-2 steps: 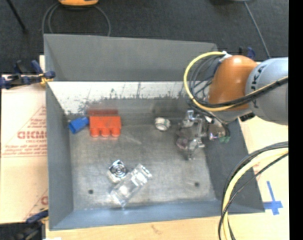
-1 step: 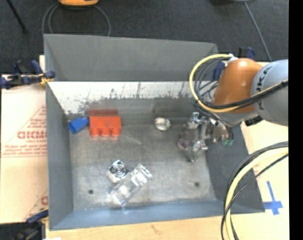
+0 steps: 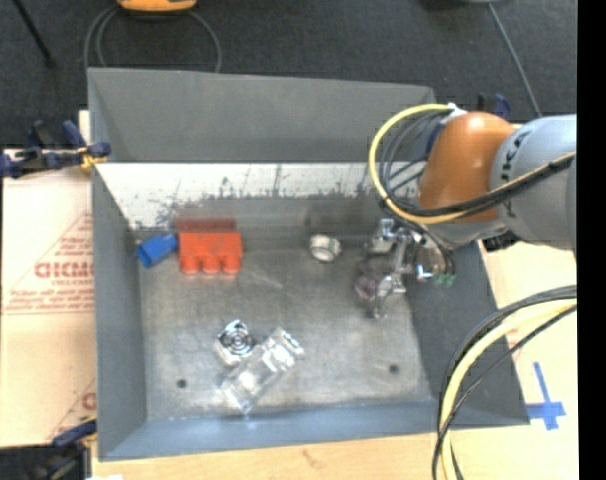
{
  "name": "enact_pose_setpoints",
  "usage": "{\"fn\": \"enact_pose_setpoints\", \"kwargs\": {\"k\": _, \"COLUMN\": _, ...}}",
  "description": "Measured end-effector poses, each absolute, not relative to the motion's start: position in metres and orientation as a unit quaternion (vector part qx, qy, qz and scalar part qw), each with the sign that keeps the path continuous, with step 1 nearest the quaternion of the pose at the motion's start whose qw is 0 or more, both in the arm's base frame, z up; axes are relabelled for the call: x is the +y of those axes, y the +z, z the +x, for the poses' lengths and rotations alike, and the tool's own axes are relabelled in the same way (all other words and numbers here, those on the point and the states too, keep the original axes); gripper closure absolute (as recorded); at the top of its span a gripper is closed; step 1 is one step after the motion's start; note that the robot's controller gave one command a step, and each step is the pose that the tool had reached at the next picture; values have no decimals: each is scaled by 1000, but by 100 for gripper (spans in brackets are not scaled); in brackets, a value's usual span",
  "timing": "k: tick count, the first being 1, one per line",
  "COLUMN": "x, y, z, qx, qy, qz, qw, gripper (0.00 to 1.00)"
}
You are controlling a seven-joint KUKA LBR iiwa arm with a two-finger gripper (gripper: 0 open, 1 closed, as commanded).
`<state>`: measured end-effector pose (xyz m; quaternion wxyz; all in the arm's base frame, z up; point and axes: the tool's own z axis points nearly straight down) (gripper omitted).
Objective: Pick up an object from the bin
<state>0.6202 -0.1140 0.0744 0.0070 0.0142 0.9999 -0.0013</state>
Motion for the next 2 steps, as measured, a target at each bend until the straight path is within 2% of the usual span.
{"fn": "enact_pose_setpoints", "kwargs": {"k": 1, "x": -114, "y": 76, "z": 621, "qx": 1000, "qy": -2, "qz": 13, "qw": 8, "gripper": 100}}
{"fn": "enact_pose_setpoints", "kwargs": {"k": 2, "x": -114, "y": 212, "z": 628, "qx": 984, "qy": -2, "qz": -180, "qw": 6, "gripper": 100}}
